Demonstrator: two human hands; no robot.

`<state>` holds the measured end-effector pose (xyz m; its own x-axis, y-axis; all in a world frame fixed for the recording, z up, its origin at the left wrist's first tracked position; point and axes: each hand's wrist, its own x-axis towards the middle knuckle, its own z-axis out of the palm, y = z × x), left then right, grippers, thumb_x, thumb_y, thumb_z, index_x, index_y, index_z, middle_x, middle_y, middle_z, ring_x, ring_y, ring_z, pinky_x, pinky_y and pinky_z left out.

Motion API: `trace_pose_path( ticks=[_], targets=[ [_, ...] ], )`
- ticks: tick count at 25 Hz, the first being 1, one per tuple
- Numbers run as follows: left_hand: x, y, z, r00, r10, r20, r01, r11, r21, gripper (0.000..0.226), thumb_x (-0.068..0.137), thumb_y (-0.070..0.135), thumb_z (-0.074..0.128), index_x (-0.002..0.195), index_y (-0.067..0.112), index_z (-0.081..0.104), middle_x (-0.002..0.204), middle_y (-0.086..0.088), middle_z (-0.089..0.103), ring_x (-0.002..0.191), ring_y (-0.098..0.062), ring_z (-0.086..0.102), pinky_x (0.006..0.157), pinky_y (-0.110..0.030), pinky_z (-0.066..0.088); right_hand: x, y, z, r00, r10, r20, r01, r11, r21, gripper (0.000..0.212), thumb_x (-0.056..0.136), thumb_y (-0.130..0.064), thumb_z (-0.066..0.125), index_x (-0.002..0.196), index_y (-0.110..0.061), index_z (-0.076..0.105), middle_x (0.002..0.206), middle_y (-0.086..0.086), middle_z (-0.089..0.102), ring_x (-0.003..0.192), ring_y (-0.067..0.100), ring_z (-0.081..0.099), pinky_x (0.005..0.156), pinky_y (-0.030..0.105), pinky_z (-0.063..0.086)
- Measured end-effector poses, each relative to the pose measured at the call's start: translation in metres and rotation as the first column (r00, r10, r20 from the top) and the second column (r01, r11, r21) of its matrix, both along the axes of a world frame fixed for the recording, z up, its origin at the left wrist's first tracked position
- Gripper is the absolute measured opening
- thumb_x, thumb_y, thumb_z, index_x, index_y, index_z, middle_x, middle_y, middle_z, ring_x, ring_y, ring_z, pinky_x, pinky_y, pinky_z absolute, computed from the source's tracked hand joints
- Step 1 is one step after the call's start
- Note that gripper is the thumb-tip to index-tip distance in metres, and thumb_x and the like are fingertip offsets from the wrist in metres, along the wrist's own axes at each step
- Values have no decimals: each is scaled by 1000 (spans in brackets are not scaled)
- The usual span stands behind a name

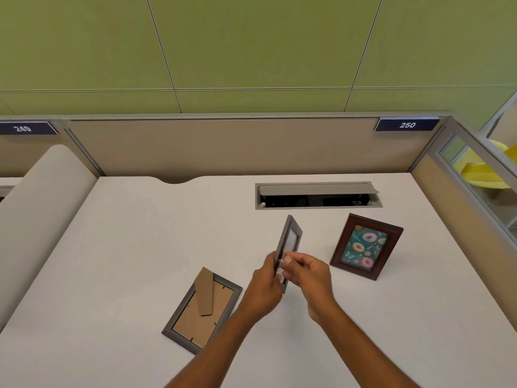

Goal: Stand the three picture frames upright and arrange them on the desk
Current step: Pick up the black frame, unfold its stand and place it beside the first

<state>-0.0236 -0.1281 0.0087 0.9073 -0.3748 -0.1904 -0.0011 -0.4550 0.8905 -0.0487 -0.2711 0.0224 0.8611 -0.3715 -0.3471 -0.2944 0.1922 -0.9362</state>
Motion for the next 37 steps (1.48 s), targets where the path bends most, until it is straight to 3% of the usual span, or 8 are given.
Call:
trace_pose_path(
  ticks=[3, 6, 10, 12, 17, 21, 28, 37],
  targets=[
    [10, 12, 5, 984, 71, -163, -101, 978, -182, 45, 114, 9, 51, 150, 37, 51, 140, 12, 69, 126, -7, 69, 97, -21, 61, 6, -5, 2, 1000, -3, -3, 3, 997, 81, 19, 97, -10, 78, 114, -16, 83, 118, 5, 83, 105, 23, 82, 89, 37, 68],
    [16, 21, 10, 924, 90, -372, -235, 900, -367, 45, 113, 4, 53, 146, 33, 57, 142, 3, 74, 132, -20, 70, 105, -41, 64, 12, -13, 0, 995, -104, -3, 104, 993, -51, 16, 100, -14, 75, 116, -17, 79, 119, 2, 80, 115, 25, 75, 76, 26, 64],
    [18, 24, 9, 873, 70, -482, -329, 815, -477, 45, 112, 2, 56, 150, 25, 57, 142, -4, 76, 136, -30, 68, 105, -49, 64, 20, -29, -3, 985, -143, -93, 141, 990, -27, 39, 103, -27, 74, 139, -15, 64, 133, 4, 72, 125, 26, 67, 99, 44, 62],
    [18, 24, 9, 855, 50, -517, -356, 781, -513, 44, 112, 3, 58, 150, 25, 59, 141, -5, 78, 133, -31, 71, 99, -45, 66, 22, -30, -2, 991, -29, -130, 40, 996, 78, 30, 104, -30, 71, 131, -16, 69, 124, 4, 79, 119, 28, 72, 94, 46, 66],
    [19, 27, 11, 831, 66, -553, -381, 791, -478, 37, 111, 8, 61, 144, 23, 65, 135, -6, 81, 126, -28, 77, 94, -41, 67, 19, -29, 2, 994, 41, -98, -31, 995, 98, 22, 104, -19, 71, 126, -19, 72, 119, 2, 82, 110, 21, 78, 78, 34, 69],
    [24, 31, 17, 815, 141, -563, -409, 827, -386, 34, 114, 28, 58, 143, 15, 70, 131, -8, 83, 128, -33, 76, 106, -52, 64, 15, -29, 6, 993, 58, -102, -51, 996, 76, 15, 103, -17, 73, 115, -26, 75, 108, -6, 85, 99, 13, 81, 66, 22, 64],
    [21, 32, 21, 764, 176, -621, -484, 792, -371, 39, 116, 41, 49, 140, 20, 71, 135, -10, 80, 128, -32, 76, 111, -60, 59, 14, -27, 12, 988, 118, -103, -122, 992, -42, 20, 103, -13, 72, 117, -26, 73, 114, -4, 81, 108, 17, 76, 70, 25, 65],
    [31, 32, 20, 763, 164, -625, -496, 769, -403, 68, 106, 76, 34, 144, 33, 70, 138, -2, 80, 128, -28, 77, 111, -62, 59, 4, -34, 12, 977, 200, -70, -199, 980, 19, 26, 103, -6, 70, 120, -24, 79, 111, -6, 85, 104, 14, 81, 76, 27, 67]
  ],
)
